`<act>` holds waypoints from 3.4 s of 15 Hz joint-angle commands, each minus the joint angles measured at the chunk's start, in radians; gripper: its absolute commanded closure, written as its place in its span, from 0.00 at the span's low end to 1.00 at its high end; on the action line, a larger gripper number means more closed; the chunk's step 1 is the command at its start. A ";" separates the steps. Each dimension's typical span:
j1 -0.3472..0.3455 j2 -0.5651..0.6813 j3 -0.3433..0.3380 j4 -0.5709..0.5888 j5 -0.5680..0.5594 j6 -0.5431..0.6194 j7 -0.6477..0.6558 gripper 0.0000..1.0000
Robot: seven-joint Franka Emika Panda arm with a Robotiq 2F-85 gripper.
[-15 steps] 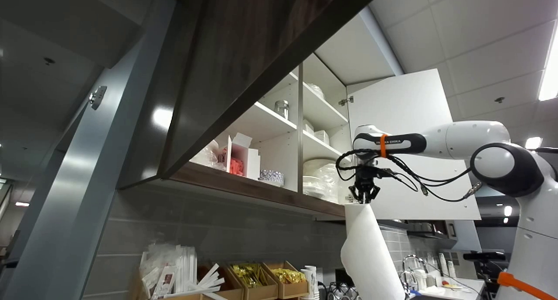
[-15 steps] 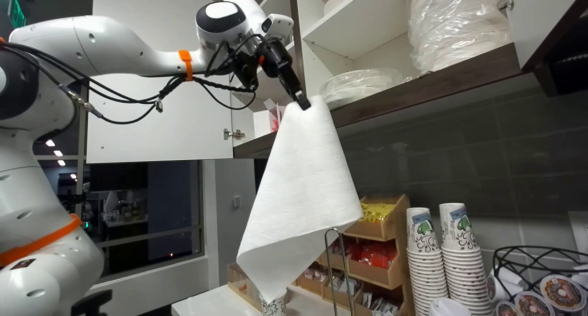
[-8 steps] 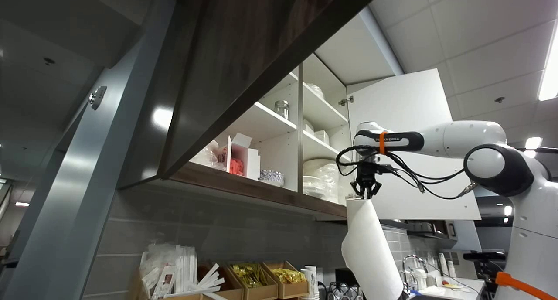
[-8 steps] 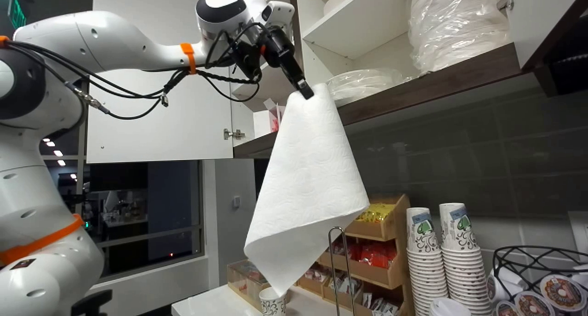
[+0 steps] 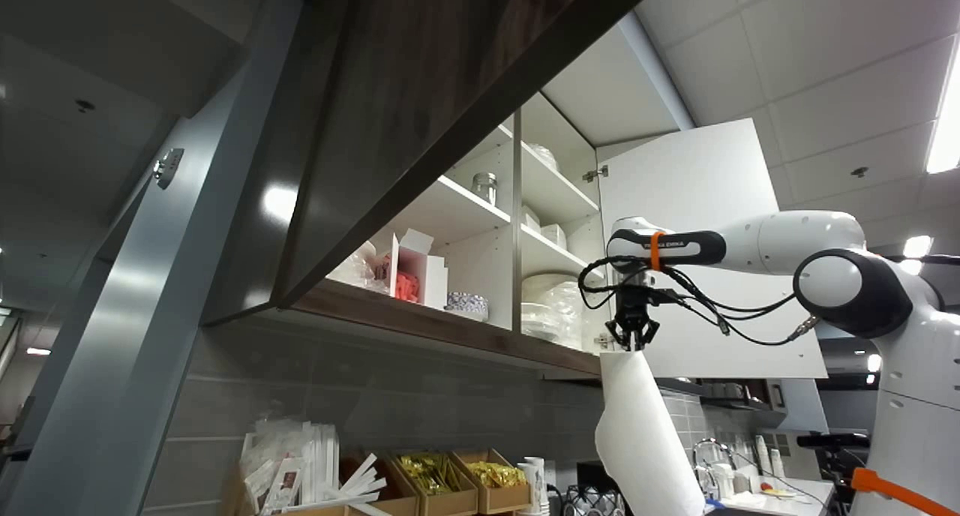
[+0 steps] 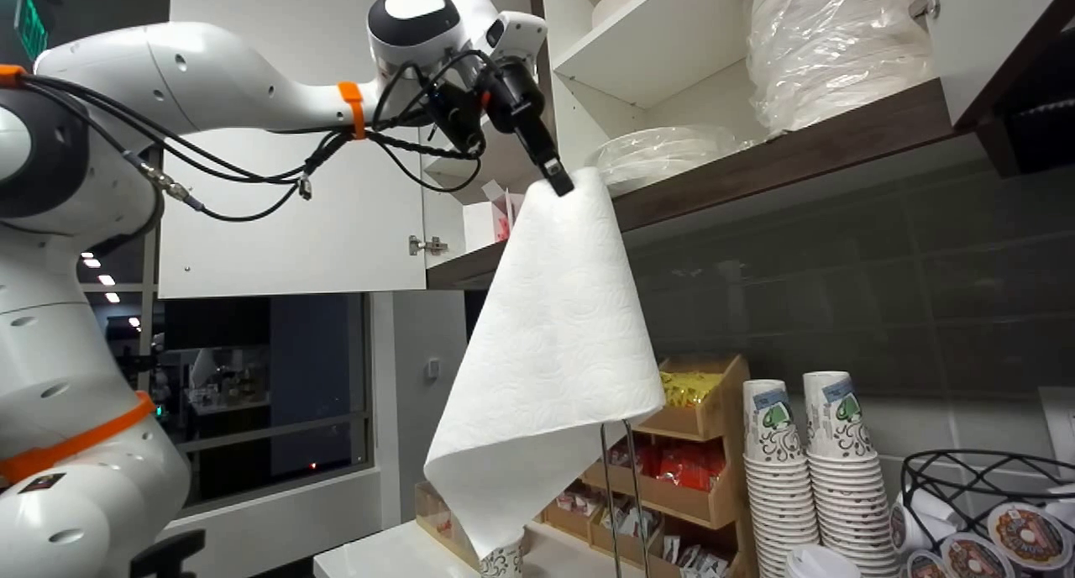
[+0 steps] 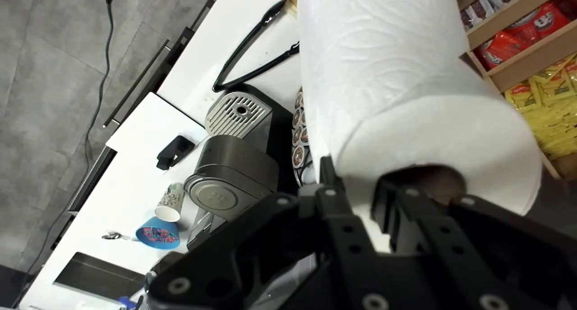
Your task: Put the paper towel on the metal rail
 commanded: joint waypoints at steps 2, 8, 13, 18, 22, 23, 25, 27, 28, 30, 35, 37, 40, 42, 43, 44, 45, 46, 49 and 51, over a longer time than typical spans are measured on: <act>0.005 -0.018 -0.033 -0.039 0.008 0.012 0.008 0.95; 0.011 -0.023 -0.051 -0.088 0.033 0.038 0.005 0.95; 0.010 -0.026 -0.057 -0.123 0.038 0.067 0.004 0.95; 0.009 -0.035 -0.068 -0.175 0.058 0.125 -0.001 0.95; 0.008 -0.043 -0.073 -0.213 0.079 0.145 -0.010 0.95; 0.007 -0.043 -0.074 -0.219 0.080 0.152 -0.009 0.95; 0.005 -0.049 -0.077 -0.237 0.082 0.166 -0.009 0.95; 0.004 -0.053 -0.079 -0.256 0.085 0.178 -0.007 0.95; 0.004 -0.056 -0.081 -0.266 0.088 0.183 -0.010 0.95; 0.003 -0.059 -0.080 -0.288 0.089 0.210 -0.002 0.95; 0.004 -0.061 -0.075 -0.347 0.090 0.269 -0.003 0.95; 0.003 -0.057 -0.075 -0.360 0.091 0.277 -0.005 0.95; 0.001 -0.052 -0.075 -0.376 0.091 0.288 -0.003 0.95; -0.001 -0.051 -0.075 -0.381 0.088 0.293 -0.002 0.95; -0.002 -0.051 -0.075 -0.383 0.087 0.294 -0.003 0.95; -0.004 -0.051 -0.076 -0.385 0.085 0.298 -0.002 0.95; -0.005 -0.049 -0.077 -0.386 0.085 0.301 -0.002 0.95; -0.006 -0.048 -0.077 -0.388 0.084 0.304 -0.001 0.95; -0.008 -0.043 -0.081 -0.395 0.089 0.314 -0.004 0.95; -0.008 -0.039 -0.083 -0.400 0.089 0.314 -0.005 0.95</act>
